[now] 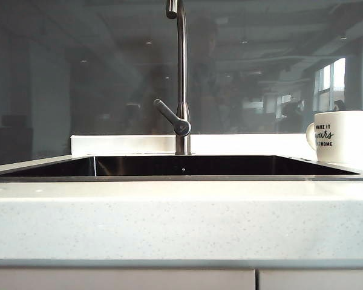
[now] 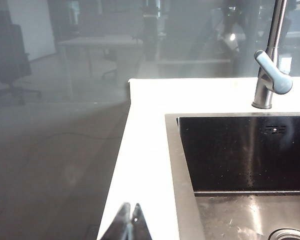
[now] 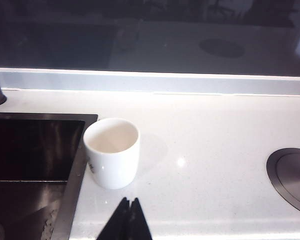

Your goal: Pick up the mug next to the sink, go to the faucet to get some water, pour the water into the sink, and finally put the mug back to its place.

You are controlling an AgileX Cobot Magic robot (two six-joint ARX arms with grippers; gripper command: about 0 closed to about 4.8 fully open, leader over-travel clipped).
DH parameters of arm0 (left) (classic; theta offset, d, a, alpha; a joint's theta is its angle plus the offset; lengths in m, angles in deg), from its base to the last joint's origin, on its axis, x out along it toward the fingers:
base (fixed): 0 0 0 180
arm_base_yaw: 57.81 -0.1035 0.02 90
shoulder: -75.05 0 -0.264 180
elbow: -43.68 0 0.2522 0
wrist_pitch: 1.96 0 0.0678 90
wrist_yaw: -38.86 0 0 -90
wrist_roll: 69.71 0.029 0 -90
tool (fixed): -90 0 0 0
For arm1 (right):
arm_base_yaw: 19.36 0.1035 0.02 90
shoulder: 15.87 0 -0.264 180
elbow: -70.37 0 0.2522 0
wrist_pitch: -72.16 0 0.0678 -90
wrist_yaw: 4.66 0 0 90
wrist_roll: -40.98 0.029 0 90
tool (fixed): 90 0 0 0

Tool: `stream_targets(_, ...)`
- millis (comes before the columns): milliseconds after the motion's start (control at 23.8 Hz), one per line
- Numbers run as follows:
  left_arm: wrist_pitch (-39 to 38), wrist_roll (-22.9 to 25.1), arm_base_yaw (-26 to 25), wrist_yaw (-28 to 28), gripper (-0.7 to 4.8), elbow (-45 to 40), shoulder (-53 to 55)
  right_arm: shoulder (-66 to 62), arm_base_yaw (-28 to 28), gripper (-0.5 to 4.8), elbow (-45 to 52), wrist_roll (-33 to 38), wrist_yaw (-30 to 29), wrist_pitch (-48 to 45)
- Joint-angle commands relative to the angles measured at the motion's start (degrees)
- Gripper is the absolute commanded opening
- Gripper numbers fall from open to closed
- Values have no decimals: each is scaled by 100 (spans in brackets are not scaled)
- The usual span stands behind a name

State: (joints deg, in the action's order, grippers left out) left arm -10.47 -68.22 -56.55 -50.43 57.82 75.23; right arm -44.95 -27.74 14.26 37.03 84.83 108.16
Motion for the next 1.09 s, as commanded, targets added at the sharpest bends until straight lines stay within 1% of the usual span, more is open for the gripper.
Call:
stream_targets(42, 37, 0, 4, 15, -2, 20, 2, 981, 50, -6, 664, 376, 251, -153)
stream_targets(84, 37, 0, 4, 15, -2, 20, 2, 1502, 46, -6, 1088, 546, 326, -188)
stream_targets(126, 37, 0, 4, 15, -2, 20, 2, 1751, 46, -6, 1281, 588, 337, -188)
stream_targets(168, 37, 0, 4, 17, -2, 20, 2, 2277, 48, -6, 1709, 588, 334, -208)
stream_targets(210, 37, 0, 4, 17, -2, 20, 2, 2479, 52, -6, 1897, 588, 308, -260)
stream_targets(253, 35, 0, 4, 15, -2, 20, 2, 2841, 52, -6, 2306, 590, 195, -468)
stream_targets(421, 33, 0, 4, 17, -2, 20, 2, 2918, 140, -6, 3145, 678, -133, -1335)
stream_targets(505, 28, 0, 4, 17, -2, 20, 2, 2918, 313, -6, 3368, 680, -125, -1572)
stream_targets(926, -46, 0, 4, 17, -2, 20, 2, 2918, 756, -6, 4227, 695, -66, -2975)
stream_targets(1094, -48, 0, 4, 17, -2, 20, 2, 2918, 802, -6, 4227, 691, 76, -2957)
